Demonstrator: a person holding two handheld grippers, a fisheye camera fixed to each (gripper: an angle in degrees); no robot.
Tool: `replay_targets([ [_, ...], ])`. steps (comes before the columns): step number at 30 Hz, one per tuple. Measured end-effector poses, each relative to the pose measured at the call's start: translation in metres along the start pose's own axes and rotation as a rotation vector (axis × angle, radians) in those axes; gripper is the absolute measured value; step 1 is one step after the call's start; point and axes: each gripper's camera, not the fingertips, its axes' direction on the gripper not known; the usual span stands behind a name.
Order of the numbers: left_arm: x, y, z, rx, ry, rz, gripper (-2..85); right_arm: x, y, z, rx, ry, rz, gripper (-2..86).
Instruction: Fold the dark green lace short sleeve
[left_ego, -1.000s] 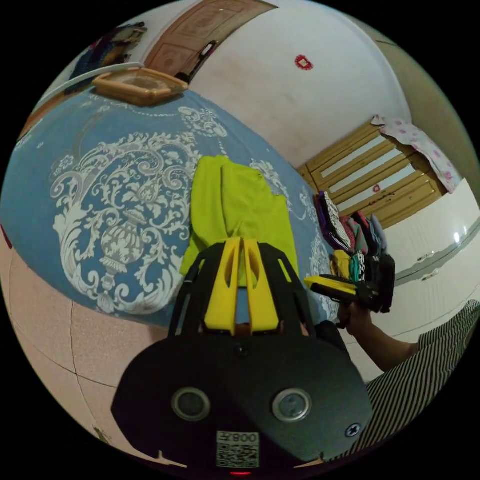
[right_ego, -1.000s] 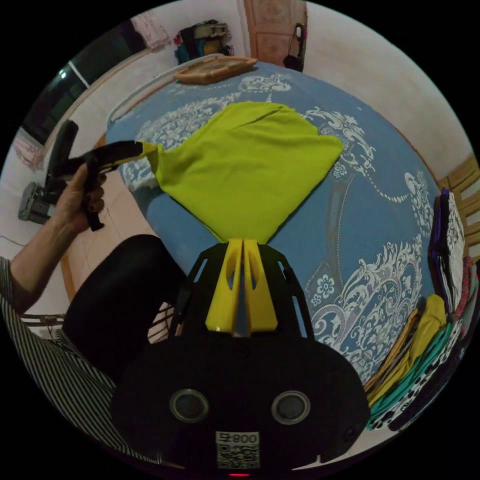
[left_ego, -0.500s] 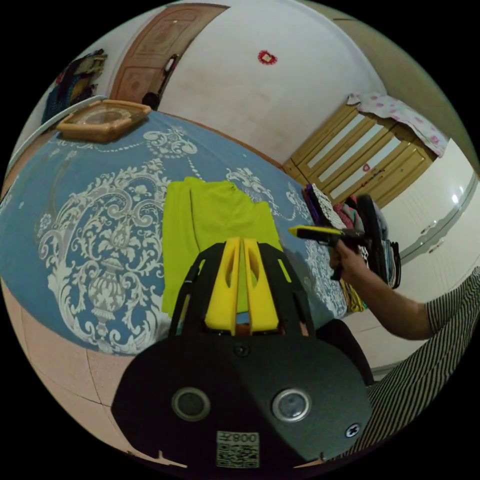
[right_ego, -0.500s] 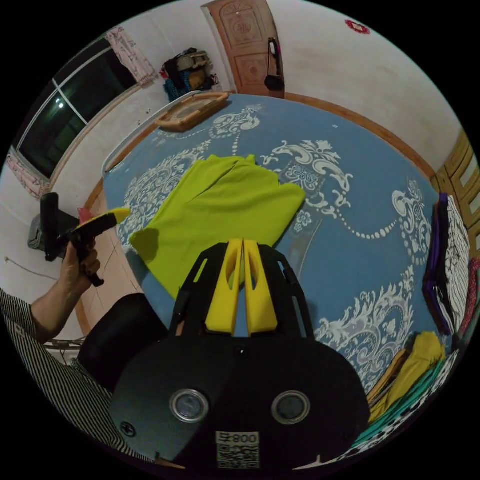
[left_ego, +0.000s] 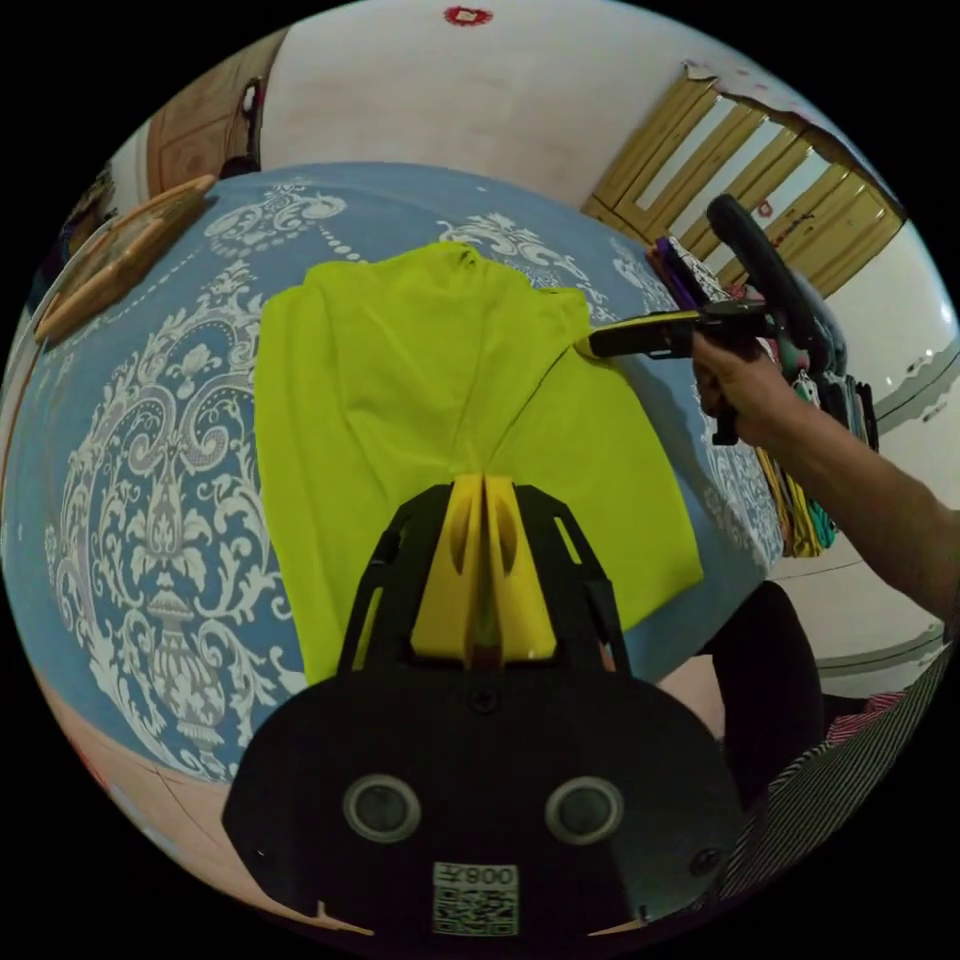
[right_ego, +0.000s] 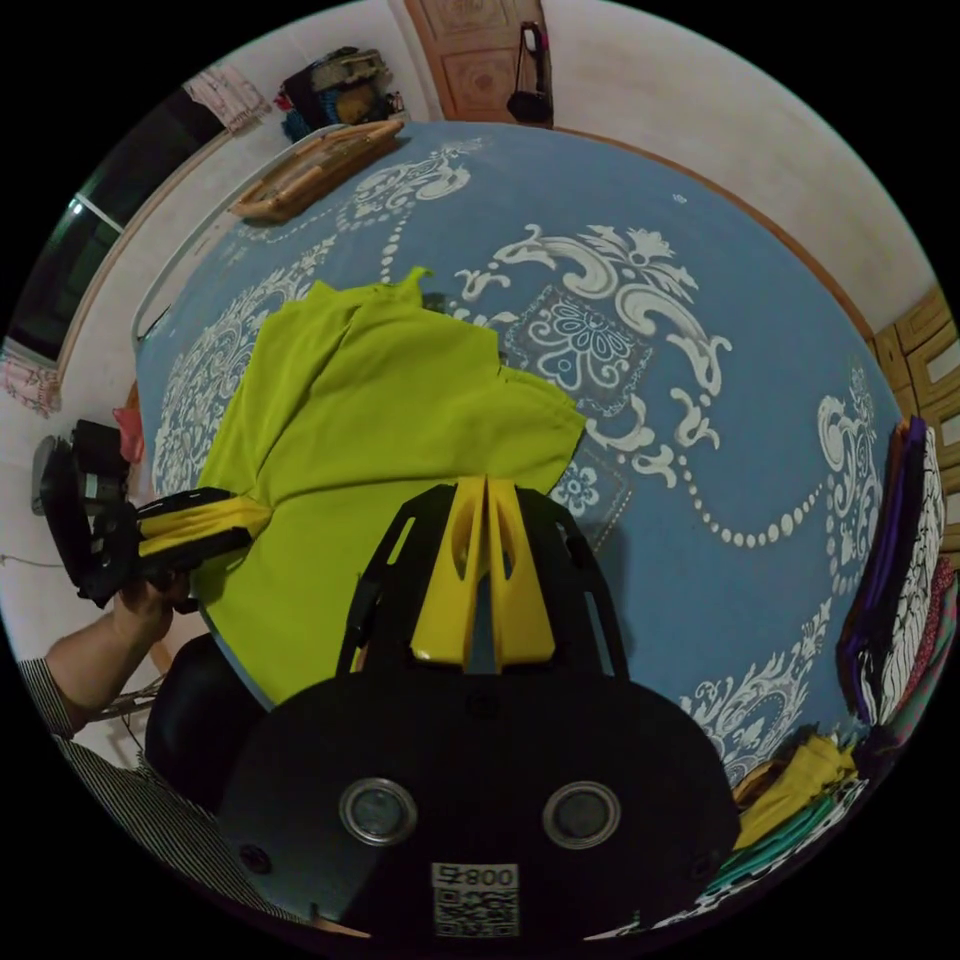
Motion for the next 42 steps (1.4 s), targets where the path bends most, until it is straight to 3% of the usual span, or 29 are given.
replay_targets([
  [3,-0.007,-0.005,-0.004,-0.023,0.039,-0.029,0.2,0.008,-0.003,-0.001,-0.015,-0.012,0.005,0.0],
  [8,-0.013,0.005,-0.031,0.096,-0.002,-0.074,0.2,0.012,0.01,-0.027,0.095,-0.056,-0.006,0.0],
  [11,-0.022,0.006,-0.017,0.019,-0.003,-0.095,0.2,0.008,0.032,-0.038,0.145,-0.087,-0.007,0.0],
  [13,-0.026,0.007,-0.013,0.025,0.008,-0.082,0.2,0.004,0.046,-0.029,0.104,-0.164,-0.023,0.0],
  [17,-0.033,0.005,-0.023,0.024,0.016,-0.086,0.3,0.001,0.059,-0.003,-0.025,-0.124,-0.052,0.0],
  [23,-0.055,0.029,-0.056,0.096,0.038,-0.154,0.4,0.022,0.076,-0.016,0.018,-0.175,-0.009,0.0],
  [30,-0.102,0.078,-0.085,0.128,0.093,-0.341,1.0,0.063,0.143,-0.034,0.067,-0.385,0.125,0.2],
  [35,-0.132,0.109,-0.091,0.146,0.225,-0.45,3.1,0.089,0.195,-0.03,0.025,-0.52,0.227,0.8],
  [42,-0.129,0.112,-0.095,0.17,0.229,-0.419,4.2,0.106,0.242,-0.051,0.078,-0.595,0.273,1.1],
])
